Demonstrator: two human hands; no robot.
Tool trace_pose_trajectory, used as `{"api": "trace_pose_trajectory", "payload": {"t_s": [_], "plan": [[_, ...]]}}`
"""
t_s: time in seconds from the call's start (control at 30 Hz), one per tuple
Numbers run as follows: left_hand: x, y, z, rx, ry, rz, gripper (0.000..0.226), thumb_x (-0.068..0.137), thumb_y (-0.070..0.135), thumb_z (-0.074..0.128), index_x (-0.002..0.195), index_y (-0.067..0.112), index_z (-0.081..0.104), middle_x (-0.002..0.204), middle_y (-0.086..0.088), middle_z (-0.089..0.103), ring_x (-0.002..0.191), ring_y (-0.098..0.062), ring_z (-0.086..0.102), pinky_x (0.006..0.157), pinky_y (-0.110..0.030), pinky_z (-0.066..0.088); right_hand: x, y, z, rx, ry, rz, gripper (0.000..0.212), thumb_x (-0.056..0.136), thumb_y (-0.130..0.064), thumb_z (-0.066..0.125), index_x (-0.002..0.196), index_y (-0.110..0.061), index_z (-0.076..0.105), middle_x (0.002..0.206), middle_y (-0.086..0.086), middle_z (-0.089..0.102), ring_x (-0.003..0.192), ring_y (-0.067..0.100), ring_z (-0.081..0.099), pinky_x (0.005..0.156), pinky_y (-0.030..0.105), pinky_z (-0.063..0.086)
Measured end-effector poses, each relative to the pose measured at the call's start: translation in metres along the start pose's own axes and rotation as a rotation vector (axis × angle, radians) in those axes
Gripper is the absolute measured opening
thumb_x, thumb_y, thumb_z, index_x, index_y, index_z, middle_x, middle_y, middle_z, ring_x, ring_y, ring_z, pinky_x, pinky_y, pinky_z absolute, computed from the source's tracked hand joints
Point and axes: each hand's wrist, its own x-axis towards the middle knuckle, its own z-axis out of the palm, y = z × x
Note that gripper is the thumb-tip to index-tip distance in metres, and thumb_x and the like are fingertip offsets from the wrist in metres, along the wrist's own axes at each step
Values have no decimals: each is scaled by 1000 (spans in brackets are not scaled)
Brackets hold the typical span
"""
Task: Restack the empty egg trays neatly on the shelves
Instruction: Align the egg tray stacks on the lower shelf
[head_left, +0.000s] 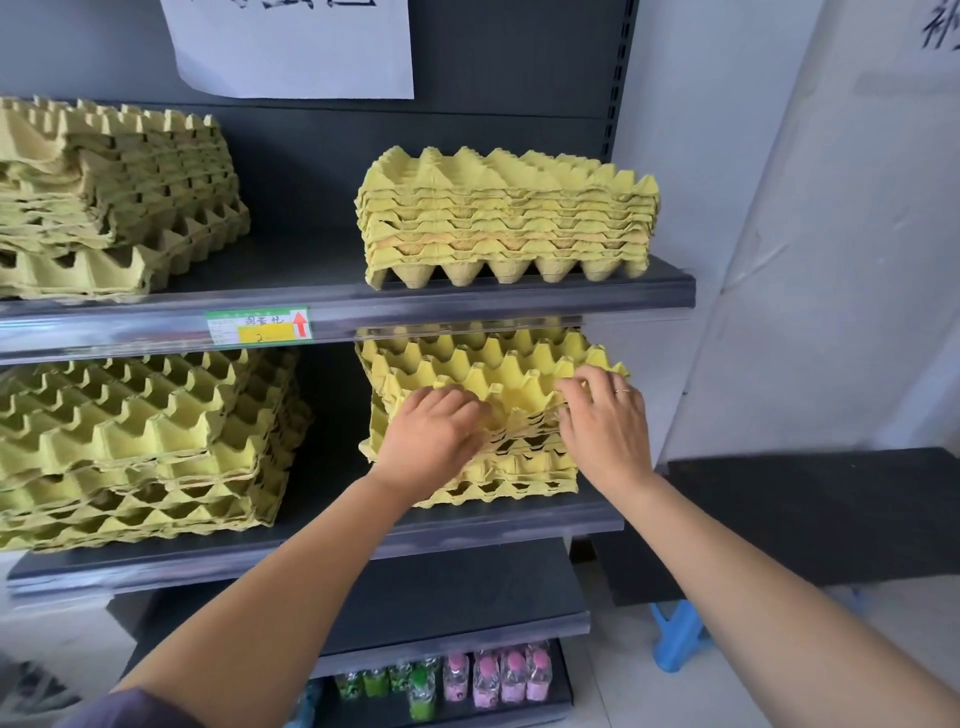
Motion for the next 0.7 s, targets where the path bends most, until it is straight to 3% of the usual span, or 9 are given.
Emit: {"api": "trace_pose_trajectory", "payload": {"t_s": [0.03,0.1,0.2,0.3,0.37,0.47,0.57,0.63,0.7], "plan": [[-3,-4,-3,-18,11,-52,28,89,37,55,106,17,66,103,1,66,100,-24,62,89,-42,46,-4,-8,-4,57,-3,-12,14,86,-19,59,97,-11,63,97,7,62,86,26,60,71,39,53],[-13,-14,-9,-61,-50,-175,44,92,44,33,113,18,62,110,1,63,106,-25,58,90,-41,43,-10,-27,-9,219,-208,79,28,96,-33,44,94,-10,60,81,1,59,71,18,58,59,32,52],[-27,-26,-11,-129,-172,-272,62,89,53,16,124,19,56,124,-1,57,116,-23,51,95,-39,40,-17,-57,-7,570,-590,405,52,96,-55,38,111,-9,59,90,4,64,84,22,64,76,39,56],[-37,-31,-13,-248,-205,-301,62,91,51,17,130,16,51,131,-2,52,120,-23,48,96,-36,40,-17,-90,-4,1128,-747,911,62,89,-61,49,126,-12,48,109,13,62,96,25,64,82,41,57],[-42,-33,-14,-279,-210,-305,42,99,29,32,136,15,45,138,-2,46,125,-23,46,98,-34,41,-14,-110,-5,1388,-725,1130,68,84,-61,57,132,-16,42,112,13,58,94,25,64,76,42,57],[-46,-32,-18,-298,-279,-312,53,94,-2,36,144,17,32,150,-1,32,128,-23,45,97,-34,45,-7,-134,-7,1579,-602,1293,76,75,-56,72,132,-20,37,115,9,52,98,28,60,73,43,56],[-47,-30,-21,-316,-294,-317,64,90,-8,35,147,18,26,152,-1,27,127,-23,46,96,-33,46,1,-147,-5,1616,-453,1363,57,80,-32,76,118,-17,36,100,3,50,89,24,57,79,46,55],[-46,-34,-21,-302,-239,-282,64,89,-9,38,146,17,27,150,-3,34,130,-22,42,102,-30,39,5,-149,-3,1589,-329,1379,36,89,-8,63,110,-13,35,95,4,47,78,19,52,78,47,56],[-43,-40,-19,-220,-183,-204,64,87,-8,40,146,14,27,147,-6,38,135,-22,37,109,-30,29,9,-145,-1,1562,-243,1373,29,90,1,54,110,-10,36,96,6,48,75,18,50,76,47,56]]}}
